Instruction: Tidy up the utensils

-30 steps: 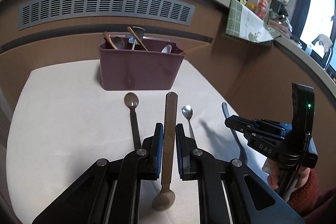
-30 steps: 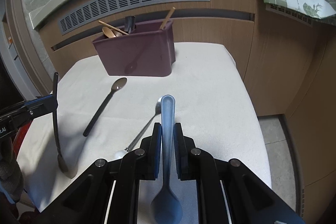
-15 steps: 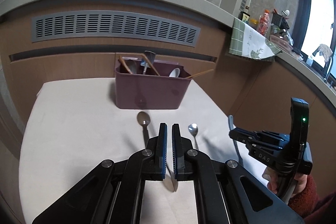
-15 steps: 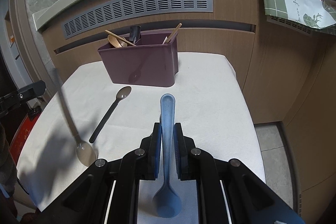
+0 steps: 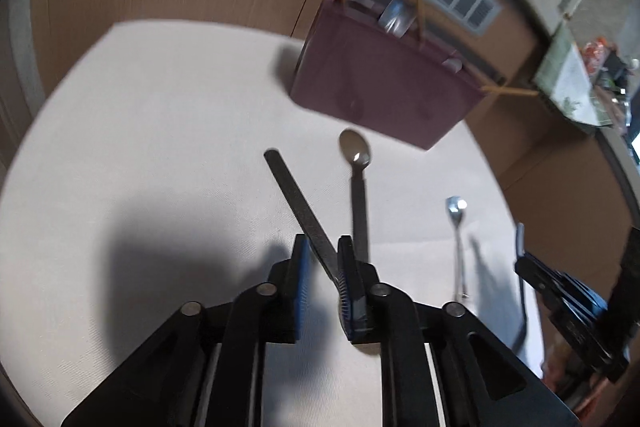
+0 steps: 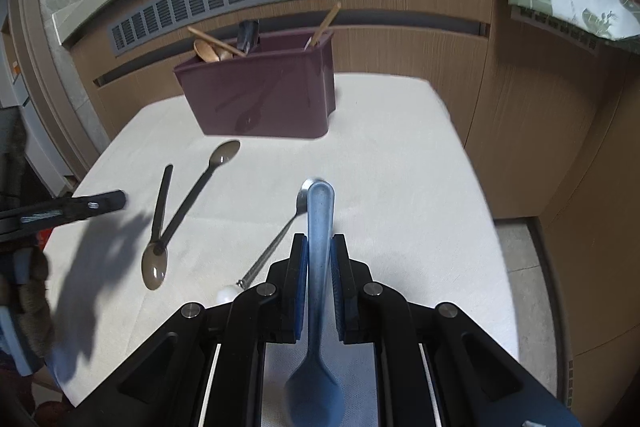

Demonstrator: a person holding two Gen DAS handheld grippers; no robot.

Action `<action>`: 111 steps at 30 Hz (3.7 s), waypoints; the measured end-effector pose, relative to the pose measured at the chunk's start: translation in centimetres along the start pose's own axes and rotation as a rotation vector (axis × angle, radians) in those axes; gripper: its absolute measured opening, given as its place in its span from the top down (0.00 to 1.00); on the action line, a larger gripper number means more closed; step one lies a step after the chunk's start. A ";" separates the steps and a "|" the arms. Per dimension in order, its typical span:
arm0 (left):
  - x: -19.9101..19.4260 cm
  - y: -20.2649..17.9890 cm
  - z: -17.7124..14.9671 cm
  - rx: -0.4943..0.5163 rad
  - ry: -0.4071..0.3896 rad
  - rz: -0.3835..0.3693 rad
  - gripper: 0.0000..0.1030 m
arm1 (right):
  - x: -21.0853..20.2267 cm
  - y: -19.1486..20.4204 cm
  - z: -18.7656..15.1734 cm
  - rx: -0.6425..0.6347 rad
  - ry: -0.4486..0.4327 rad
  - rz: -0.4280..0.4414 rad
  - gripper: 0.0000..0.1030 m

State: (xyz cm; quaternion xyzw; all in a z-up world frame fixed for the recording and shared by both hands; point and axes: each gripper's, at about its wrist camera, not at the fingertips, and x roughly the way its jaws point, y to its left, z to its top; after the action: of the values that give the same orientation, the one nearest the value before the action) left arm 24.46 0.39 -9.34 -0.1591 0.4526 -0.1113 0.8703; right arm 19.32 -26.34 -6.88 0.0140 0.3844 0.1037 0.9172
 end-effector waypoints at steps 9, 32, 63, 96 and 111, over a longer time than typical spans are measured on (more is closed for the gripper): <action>3.8 -3.6 0.3 0.198 0.011 0.080 0.78 | 2.8 -0.8 -1.1 0.001 0.116 0.052 0.89; 4.7 -1.9 3.0 0.279 0.035 0.196 0.76 | 3.6 0.2 -1.4 -0.038 0.127 0.009 0.90; -13.6 -6.2 15.0 0.127 -0.850 -0.271 0.88 | -9.8 2.5 16.0 -0.009 -0.469 0.030 0.91; 3.1 -1.6 18.2 -0.078 -0.736 -0.259 0.59 | 6.1 1.7 21.1 -0.018 -0.091 0.156 0.90; -1.4 -0.2 7.9 0.024 -0.402 0.000 0.55 | -1.4 2.8 10.9 -0.089 -0.197 0.114 0.77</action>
State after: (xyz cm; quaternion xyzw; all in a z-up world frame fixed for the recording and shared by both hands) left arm 30.18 2.08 -3.94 -0.1679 0.2684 -0.0827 0.9450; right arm 25.58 -23.26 2.06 0.0054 0.2859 0.1709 0.9429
